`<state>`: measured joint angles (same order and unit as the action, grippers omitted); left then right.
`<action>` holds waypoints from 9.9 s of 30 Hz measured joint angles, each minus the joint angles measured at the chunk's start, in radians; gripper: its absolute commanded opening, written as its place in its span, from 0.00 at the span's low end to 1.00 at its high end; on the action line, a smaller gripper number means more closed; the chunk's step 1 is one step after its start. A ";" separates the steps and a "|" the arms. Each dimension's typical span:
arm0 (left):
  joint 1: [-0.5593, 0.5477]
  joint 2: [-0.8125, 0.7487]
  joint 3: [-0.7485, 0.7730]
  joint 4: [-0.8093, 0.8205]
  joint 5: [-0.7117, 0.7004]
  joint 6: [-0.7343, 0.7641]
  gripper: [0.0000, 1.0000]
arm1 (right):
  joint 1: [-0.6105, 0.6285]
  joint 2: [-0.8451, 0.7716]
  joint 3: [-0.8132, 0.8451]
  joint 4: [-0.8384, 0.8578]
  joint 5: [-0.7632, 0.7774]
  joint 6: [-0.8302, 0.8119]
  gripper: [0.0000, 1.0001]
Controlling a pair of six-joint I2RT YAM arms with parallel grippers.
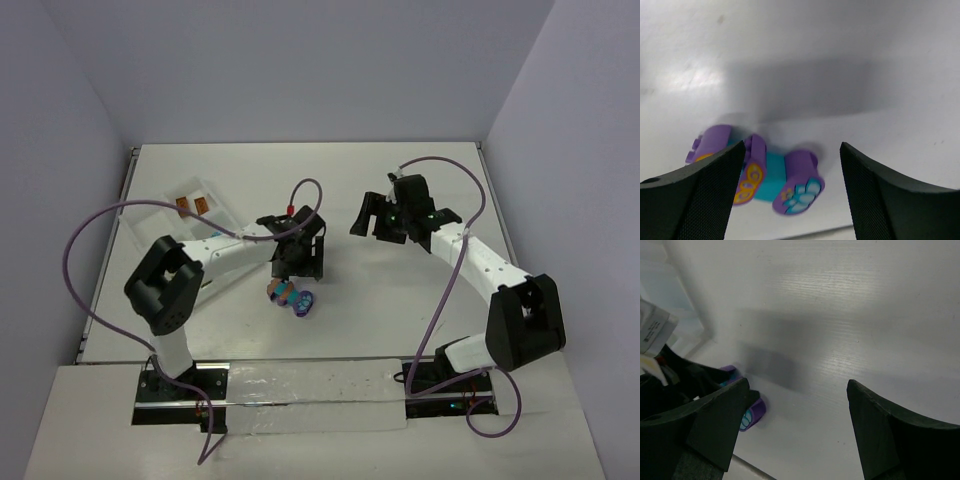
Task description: Sort the legos into containers by color
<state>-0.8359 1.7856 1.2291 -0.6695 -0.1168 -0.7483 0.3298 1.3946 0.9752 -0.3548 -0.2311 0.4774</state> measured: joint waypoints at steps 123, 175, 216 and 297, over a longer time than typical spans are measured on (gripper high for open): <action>0.123 0.257 0.300 -0.285 -0.007 -0.287 0.94 | 0.000 -0.097 -0.034 -0.058 0.064 -0.053 0.87; -0.012 0.260 0.283 -0.187 -0.036 0.376 0.72 | 0.000 -0.097 -0.035 -0.058 0.062 -0.048 0.87; 0.247 0.276 0.606 -0.206 0.190 -0.178 0.00 | 0.046 -0.177 -0.053 0.175 -0.256 -0.003 0.90; 0.469 0.074 0.542 -0.280 0.165 -0.163 0.00 | 0.143 0.009 -0.138 0.386 -0.158 0.089 0.00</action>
<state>-0.3670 1.8592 1.7716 -0.9496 0.0484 -0.9110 0.4730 1.4038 0.8369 0.0316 -0.3895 0.5665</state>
